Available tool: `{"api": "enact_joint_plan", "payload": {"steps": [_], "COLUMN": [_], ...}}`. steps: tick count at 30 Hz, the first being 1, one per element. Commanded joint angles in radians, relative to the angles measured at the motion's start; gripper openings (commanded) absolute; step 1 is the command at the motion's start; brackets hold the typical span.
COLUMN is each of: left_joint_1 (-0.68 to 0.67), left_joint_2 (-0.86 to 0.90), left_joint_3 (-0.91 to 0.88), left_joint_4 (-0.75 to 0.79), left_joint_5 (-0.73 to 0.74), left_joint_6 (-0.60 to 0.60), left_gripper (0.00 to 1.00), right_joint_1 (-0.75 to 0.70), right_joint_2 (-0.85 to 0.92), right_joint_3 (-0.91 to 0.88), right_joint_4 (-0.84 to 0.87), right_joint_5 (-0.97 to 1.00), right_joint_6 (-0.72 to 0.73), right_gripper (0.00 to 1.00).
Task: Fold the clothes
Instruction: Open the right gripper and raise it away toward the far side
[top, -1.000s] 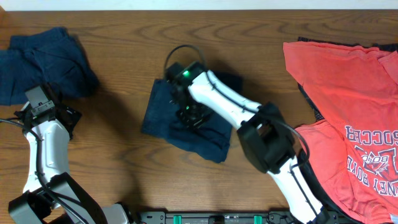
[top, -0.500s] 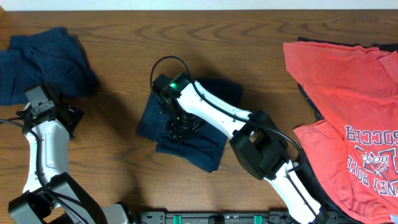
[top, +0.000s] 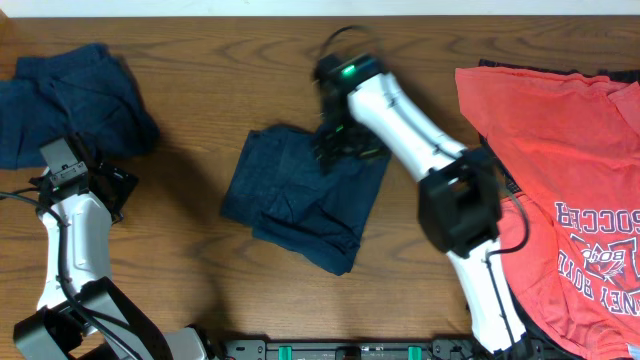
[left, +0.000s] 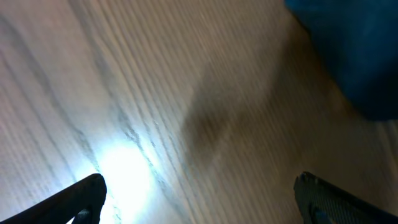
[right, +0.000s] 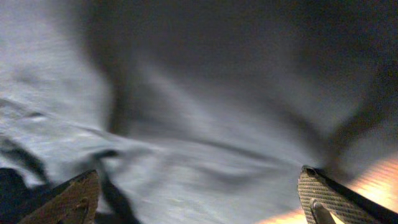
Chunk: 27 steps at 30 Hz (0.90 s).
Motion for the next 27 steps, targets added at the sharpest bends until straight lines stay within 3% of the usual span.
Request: {"api": "enact_joint_plan", "payload": {"steps": [1, 7, 14, 20, 27], "left_joint_1": [-0.002, -0.057, -0.164, -0.218, -0.221], "left_joint_2": [0.006, 0.051, 0.162, 0.220, 0.230], "left_joint_3": [0.019, 0.019, 0.018, 0.018, 0.018], "left_joint_4": [0.003, 0.011, 0.053, 0.081, 0.081], "left_joint_5": [0.068, 0.193, 0.502, 0.818, 0.986], "left_joint_6": [-0.008, 0.012, 0.160, 0.270, 0.312], "left_gripper": [0.98, 0.98, 0.98, 0.98, 0.98], "right_joint_1": [-0.044, -0.128, -0.183, -0.179, -0.157], "right_joint_2": [-0.015, -0.022, -0.022, -0.050, -0.050], "right_joint_3": [0.045, 0.151, 0.341, 0.346, 0.346], "right_joint_4": [-0.038, -0.095, -0.223, -0.223, -0.223], "right_joint_5": [0.002, 0.012, 0.008, -0.013, -0.040], "right_joint_6": [0.029, 0.029, -0.021, -0.060, -0.106], "right_gripper": [0.99, 0.99, 0.99, 0.99, 0.99]}}
